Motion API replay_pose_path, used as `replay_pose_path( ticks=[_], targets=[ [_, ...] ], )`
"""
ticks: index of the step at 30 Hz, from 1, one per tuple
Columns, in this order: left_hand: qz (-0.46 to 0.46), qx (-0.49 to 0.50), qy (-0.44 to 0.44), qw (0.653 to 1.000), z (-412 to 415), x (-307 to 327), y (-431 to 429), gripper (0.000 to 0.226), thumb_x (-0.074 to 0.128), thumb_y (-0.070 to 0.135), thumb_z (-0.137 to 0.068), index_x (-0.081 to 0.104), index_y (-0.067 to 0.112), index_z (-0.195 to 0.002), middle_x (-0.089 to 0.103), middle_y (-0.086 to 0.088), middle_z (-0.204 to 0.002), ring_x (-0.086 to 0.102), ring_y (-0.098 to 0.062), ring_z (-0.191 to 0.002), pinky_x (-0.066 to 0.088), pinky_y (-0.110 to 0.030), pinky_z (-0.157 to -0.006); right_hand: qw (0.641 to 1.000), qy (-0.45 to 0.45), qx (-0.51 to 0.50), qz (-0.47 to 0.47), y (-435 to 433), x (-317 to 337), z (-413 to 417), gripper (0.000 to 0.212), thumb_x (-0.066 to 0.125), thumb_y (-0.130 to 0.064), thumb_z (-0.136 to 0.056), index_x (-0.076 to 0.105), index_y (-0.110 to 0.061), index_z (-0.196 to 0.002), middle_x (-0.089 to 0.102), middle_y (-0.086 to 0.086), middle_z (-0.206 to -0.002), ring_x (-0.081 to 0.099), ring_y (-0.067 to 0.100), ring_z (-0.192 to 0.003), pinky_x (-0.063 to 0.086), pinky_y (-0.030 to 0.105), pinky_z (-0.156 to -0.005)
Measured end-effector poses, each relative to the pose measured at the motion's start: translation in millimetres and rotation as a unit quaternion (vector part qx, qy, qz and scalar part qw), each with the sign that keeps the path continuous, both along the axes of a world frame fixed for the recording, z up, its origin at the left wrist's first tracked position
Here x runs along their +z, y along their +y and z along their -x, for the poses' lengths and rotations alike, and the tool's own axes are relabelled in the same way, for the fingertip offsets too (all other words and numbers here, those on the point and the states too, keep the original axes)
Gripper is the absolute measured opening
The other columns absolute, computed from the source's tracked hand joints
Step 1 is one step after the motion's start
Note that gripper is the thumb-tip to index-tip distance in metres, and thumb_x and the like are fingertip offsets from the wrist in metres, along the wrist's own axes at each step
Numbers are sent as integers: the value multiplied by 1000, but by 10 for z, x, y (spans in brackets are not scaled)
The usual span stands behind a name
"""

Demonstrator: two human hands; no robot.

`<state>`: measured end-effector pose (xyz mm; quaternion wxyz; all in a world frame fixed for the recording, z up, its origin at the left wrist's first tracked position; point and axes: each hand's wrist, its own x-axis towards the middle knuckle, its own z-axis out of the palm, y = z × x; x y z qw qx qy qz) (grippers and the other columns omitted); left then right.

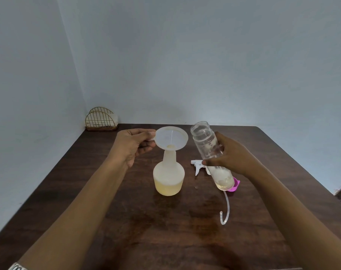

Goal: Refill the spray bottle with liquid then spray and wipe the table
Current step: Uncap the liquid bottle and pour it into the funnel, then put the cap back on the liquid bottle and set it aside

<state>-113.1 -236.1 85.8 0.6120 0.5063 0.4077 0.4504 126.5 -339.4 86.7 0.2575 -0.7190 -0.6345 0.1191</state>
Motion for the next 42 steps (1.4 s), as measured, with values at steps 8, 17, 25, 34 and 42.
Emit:
replay_pose_path(
  ticks=[8,17,25,34,42],
  targets=[
    [1,6,-5,1000,-8,-10,4,5,69,7,-83,71,8,-87,68,-2,-60,65,-6,-50,54,-17,-49,1000,16,4,-14,49,-33,104,62,81,-35,-67,50,-26,-119,65,-7,-107,59,9,-89,42,17,-68],
    [-15,14,31,999,28,-49,-30,17,68,23,-85,72,12,-96,71,0,-71,66,-11,-56,55,-23,-49,984,167,16,-50,-189,22,163,71,83,-42,-60,52,-31,-122,68,-12,-109,64,5,-98,50,37,-94],
    [1,41,85,995,167,-123,-207,28,58,46,-89,64,23,-105,67,-2,-90,64,-14,-67,50,-27,-51,975,203,62,-62,-326,-64,553,78,83,-45,-60,42,-37,-126,64,-13,-117,63,6,-105,51,41,-94],
    [-225,-130,129,957,338,-980,-895,73,79,28,-71,45,37,-135,55,9,-132,54,-8,-120,50,-34,-94,974,213,71,-40,-378,-445,1059,76,86,-38,-59,46,-33,-123,65,-14,-111,61,2,-100,53,33,-90],
    [-191,-95,82,974,172,-1103,-985,80,83,23,-65,47,27,-135,67,3,-119,66,-18,-109,51,-51,-94,968,239,49,-55,-403,-559,1199,69,86,-34,-60,50,-28,-119,67,-11,-107,61,2,-100,56,38,-84]
  ],
)
